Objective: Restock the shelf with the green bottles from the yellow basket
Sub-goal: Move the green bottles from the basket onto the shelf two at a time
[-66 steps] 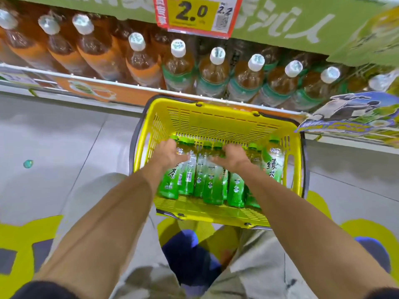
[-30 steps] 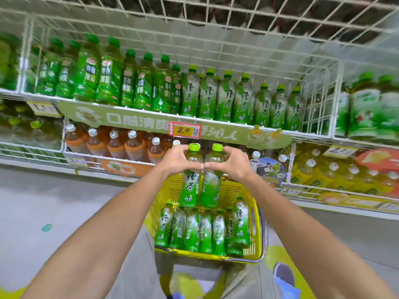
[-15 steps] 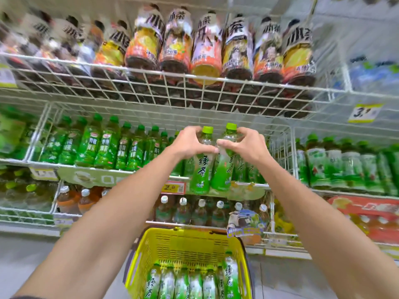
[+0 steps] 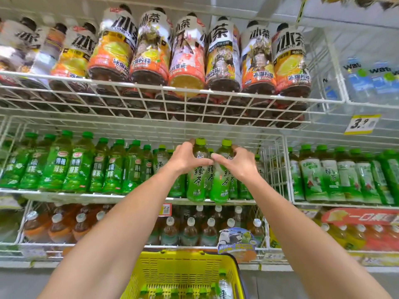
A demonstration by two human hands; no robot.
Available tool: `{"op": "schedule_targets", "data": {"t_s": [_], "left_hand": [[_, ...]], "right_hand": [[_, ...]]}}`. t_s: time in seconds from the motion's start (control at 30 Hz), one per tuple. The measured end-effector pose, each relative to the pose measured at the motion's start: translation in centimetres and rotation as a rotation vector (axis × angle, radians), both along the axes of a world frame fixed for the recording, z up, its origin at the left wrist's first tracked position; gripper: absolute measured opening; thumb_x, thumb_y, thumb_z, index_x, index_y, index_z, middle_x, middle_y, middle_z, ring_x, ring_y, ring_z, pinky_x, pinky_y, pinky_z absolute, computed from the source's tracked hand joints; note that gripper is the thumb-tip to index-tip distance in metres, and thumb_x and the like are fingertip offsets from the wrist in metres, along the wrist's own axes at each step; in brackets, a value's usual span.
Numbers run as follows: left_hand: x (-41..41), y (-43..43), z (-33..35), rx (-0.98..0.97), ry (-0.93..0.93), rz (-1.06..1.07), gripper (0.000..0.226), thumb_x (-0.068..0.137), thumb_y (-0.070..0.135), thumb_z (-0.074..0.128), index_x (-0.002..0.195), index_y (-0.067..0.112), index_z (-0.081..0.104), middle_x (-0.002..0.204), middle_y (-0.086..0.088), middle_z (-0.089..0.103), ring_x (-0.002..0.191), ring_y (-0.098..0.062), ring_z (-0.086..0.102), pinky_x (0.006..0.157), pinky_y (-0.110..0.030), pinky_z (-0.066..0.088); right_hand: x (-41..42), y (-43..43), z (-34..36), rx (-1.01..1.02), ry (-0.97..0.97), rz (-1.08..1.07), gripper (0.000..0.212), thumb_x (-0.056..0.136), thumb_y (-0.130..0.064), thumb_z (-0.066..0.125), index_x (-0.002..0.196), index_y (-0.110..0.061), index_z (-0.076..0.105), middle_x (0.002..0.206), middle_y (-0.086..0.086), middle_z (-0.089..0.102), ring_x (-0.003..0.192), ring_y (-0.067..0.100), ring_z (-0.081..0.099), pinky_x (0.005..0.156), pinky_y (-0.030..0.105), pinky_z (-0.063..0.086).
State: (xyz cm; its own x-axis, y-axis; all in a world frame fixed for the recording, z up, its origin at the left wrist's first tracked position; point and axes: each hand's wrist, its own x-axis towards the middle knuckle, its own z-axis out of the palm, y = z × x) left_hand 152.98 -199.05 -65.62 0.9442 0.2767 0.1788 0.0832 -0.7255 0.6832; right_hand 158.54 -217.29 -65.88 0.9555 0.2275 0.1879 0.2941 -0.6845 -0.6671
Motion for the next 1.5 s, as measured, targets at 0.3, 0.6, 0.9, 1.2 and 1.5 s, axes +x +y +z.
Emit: {"op": "schedule_targets", "data": {"t_s": [0.3,0.6,0.9,1.2,1.5], "left_hand": [[1.8,2.8,-0.5,-0.166,0.053,-0.172,0.055,0.074,0.047,0.086,0.121,0.024,0.07,0.111,0.009,0.074,0.103,-0.014,0.067,0.09,-0.027,0.053],[5.8,-0.3,-0.2,-0.229,0.056,-0.149,0.045,0.078,0.04,0.086,0.116,0.024,0.068,0.115,0.007,0.07,0.098,-0.014,0.067,0.074,-0.014,0.047],[12.3,-5.8,-3.8,-0.23,-0.022,-0.216,0.081,0.076,0.032,0.087,0.145,0.026,0.045,0.129,0.0,0.057,0.116,-0.016,0.054,0.093,-0.027,0.042],[17.2,-5.3,-5.7,-0.075,0.075,-0.264,0.081,0.078,0.026,0.086,0.148,0.02,0.045,0.147,-0.004,0.05,0.128,-0.023,0.053,0.096,-0.036,0.049],[22.0,-3.2,-6.2,0.21,0.27,-0.259,0.065,0.073,0.041,0.086,0.123,0.016,0.053,0.112,0.0,0.056,0.095,-0.018,0.055,0.062,-0.029,0.039]], "right_hand": [[3.3,-1.3,-0.3,-0.018,0.089,0.21,0.079,0.083,-0.048,0.078,0.148,-0.014,0.048,0.149,0.0,0.052,0.137,0.022,0.048,0.109,0.03,0.034],[9.2,-5.1,-2.1,0.058,0.133,0.275,0.094,0.059,-0.079,0.08,0.14,-0.037,0.055,0.136,-0.012,0.064,0.121,0.011,0.062,0.108,0.043,0.048],[12.3,-8.9,-4.8,-0.053,0.151,0.21,0.082,0.083,-0.05,0.078,0.151,-0.019,0.044,0.152,0.004,0.048,0.134,0.025,0.053,0.114,0.038,0.041],[16.8,-9.3,-6.1,-0.081,0.242,0.325,0.078,0.09,-0.038,0.073,0.154,-0.014,0.037,0.156,0.003,0.04,0.14,0.022,0.041,0.107,0.024,0.027],[19.4,-8.3,-7.4,-0.024,0.175,0.361,0.073,0.078,-0.058,0.078,0.139,-0.022,0.061,0.135,-0.008,0.064,0.119,0.009,0.062,0.107,0.036,0.048]]}}
